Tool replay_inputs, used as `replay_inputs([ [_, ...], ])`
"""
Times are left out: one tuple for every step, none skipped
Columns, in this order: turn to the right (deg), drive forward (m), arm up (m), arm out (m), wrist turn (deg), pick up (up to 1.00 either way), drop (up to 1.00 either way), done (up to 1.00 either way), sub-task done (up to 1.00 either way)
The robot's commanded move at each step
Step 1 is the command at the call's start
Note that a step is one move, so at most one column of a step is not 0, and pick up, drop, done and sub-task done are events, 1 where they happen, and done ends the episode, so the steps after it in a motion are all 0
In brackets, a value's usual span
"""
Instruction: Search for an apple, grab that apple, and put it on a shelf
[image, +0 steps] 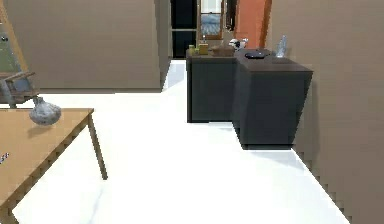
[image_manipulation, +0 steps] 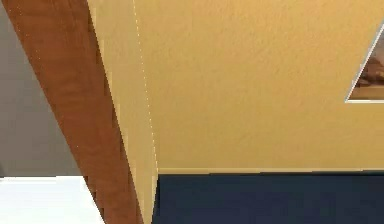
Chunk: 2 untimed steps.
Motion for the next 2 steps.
replay_inputs([
  [0.0, 1.0, 0.0, 0.0, 0.0, 0.0, 0.0, 0.0, 0.0],
  [3.0, 0.0, 0.0, 0.0, 0.0, 0.0, 0.0, 0.0, 0.0],
])
